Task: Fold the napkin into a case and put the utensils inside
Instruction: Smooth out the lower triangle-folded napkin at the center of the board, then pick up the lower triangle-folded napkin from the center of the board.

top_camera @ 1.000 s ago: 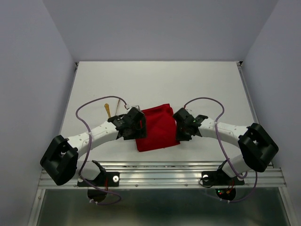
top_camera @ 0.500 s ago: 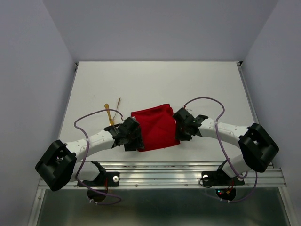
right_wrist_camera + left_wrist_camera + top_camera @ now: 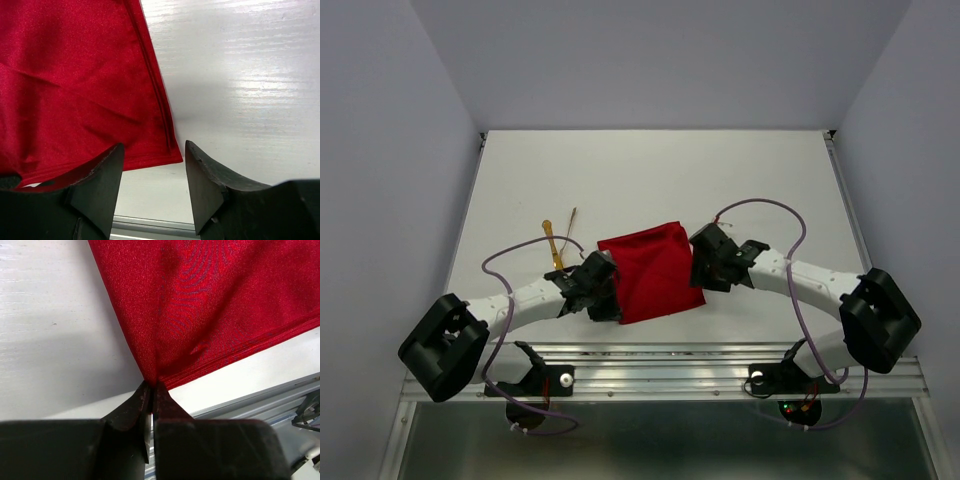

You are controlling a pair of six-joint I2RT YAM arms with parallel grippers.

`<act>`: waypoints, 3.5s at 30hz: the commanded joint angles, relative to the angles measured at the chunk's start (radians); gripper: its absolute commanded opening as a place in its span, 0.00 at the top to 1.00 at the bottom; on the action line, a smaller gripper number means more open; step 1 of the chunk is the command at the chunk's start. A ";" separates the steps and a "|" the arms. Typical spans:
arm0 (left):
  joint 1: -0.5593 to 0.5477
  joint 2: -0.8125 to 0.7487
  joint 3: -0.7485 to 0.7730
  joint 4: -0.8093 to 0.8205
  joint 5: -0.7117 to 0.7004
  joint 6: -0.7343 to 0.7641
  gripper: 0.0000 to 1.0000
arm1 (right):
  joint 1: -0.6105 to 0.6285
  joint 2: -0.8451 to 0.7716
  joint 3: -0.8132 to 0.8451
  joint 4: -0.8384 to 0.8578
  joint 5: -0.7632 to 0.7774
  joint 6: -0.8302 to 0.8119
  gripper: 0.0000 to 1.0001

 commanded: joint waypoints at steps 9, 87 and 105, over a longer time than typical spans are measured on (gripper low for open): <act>0.003 -0.020 -0.035 0.007 0.013 0.017 1.00 | -0.015 0.014 -0.111 0.113 -0.107 0.070 0.54; 0.349 0.331 0.488 0.010 -0.090 0.299 0.53 | -0.175 0.570 0.665 0.085 -0.021 -0.174 0.82; 0.338 0.324 0.618 -0.054 -0.073 0.319 0.53 | -0.190 0.560 0.601 0.109 -0.018 -0.211 0.82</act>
